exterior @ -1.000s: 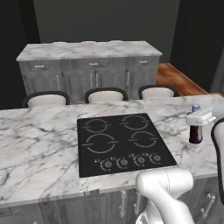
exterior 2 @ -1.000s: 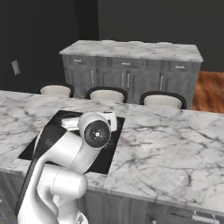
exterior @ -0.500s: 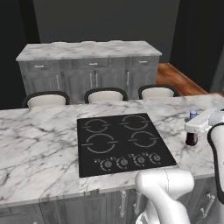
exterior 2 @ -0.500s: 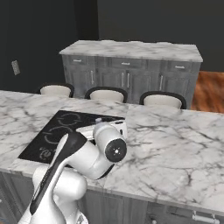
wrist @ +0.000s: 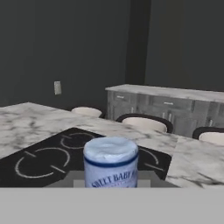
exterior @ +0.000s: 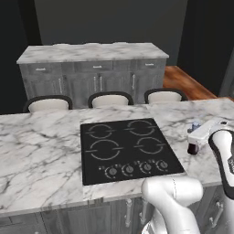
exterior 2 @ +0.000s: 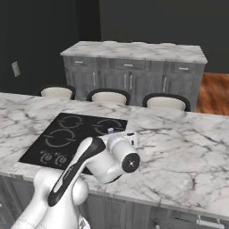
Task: Take 2 condiments from the cabinet and move them on the counter near the stove.Make sure the condiments are lined up with each other, next to each other.
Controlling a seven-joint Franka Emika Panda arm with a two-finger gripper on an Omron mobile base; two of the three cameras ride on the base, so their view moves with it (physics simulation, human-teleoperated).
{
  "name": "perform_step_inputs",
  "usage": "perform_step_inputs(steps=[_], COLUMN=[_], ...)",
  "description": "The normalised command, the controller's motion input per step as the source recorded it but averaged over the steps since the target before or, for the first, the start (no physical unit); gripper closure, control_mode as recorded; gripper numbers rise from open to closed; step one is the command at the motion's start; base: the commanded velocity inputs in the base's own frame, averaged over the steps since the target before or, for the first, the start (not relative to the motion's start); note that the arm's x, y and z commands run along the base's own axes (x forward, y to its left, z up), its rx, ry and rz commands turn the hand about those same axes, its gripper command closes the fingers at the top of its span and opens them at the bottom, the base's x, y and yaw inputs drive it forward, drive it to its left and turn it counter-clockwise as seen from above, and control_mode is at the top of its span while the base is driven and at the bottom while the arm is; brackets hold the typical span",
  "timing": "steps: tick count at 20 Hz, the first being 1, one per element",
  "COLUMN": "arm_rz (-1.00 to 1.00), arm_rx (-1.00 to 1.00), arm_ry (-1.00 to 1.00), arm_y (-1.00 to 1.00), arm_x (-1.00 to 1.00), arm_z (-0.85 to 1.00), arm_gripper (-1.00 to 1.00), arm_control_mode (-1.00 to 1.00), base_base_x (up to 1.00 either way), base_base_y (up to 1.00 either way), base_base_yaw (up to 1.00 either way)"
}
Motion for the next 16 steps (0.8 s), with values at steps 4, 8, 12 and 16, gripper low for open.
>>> perform_step_inputs(steps=[4,8,12,16], arm_rz=[0.09,0.08,0.01,0.0], arm_rx=[0.02,0.03,0.06,0.04], arm_ry=[0.07,0.03,0.0,0.0], arm_y=[-0.41,-0.22,-0.01,0.0], arm_x=[0.28,0.11,0.0,0.0], arm_z=[-0.36,-0.3,-0.09,-0.14], arm_gripper=[1.0,1.0,1.0,1.0], arm_control_mode=[-1.0,-1.0,-1.0,-1.0], base_base_x=[0.0,0.0,0.0,0.0], base_base_y=[0.0,0.0,0.0,0.0], base_base_yaw=[0.0,0.0,0.0,0.0])
